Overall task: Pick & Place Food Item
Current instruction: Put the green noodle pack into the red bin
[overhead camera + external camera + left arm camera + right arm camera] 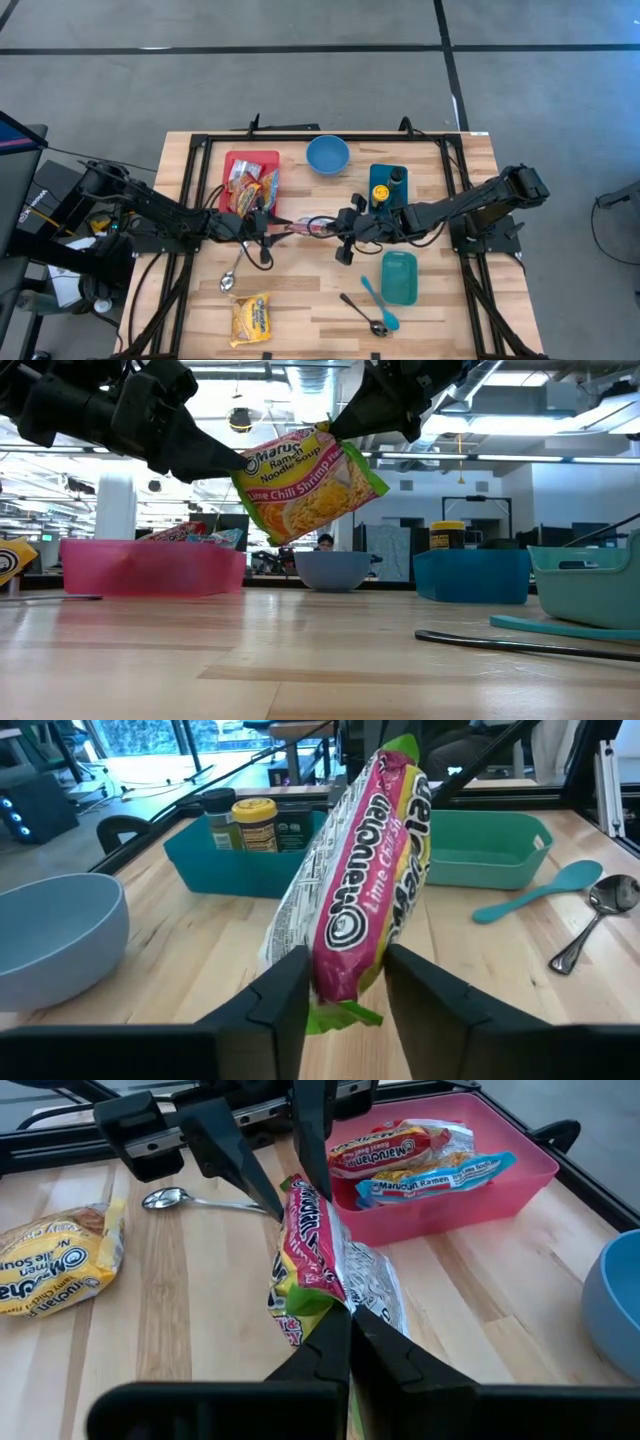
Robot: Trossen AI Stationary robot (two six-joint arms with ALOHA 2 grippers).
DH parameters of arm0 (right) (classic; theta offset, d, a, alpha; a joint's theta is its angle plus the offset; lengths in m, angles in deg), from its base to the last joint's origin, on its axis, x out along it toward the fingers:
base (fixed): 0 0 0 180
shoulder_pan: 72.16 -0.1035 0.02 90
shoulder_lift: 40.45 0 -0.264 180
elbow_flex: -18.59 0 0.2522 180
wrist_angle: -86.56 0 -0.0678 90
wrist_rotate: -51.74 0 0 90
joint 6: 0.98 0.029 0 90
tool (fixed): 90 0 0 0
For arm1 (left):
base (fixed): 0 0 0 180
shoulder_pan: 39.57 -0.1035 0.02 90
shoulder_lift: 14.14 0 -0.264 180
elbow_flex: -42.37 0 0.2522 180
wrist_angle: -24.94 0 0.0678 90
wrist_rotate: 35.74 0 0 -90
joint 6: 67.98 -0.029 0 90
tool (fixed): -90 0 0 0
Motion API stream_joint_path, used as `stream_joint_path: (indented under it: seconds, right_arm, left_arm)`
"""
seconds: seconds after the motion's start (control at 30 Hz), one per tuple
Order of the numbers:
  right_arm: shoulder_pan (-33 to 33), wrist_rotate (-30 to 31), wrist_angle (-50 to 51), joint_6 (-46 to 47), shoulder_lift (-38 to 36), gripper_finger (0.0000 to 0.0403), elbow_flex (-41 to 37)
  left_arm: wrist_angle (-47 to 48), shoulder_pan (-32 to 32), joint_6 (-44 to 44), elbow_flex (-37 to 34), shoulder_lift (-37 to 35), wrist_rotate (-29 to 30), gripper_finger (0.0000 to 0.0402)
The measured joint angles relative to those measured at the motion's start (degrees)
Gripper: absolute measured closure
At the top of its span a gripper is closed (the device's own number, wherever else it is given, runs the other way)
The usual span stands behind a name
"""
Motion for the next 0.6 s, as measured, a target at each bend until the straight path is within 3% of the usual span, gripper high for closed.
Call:
stream_joint_path:
  seconds: [0.6]
  right_arm:
    - [0.0, 0.0, 0.1, 0.0, 0.0, 0.0403, 0.0]
  left_arm:
    - [0.0, 0.0, 0.0, 0.0, 0.0, -0.1, 0.0369]
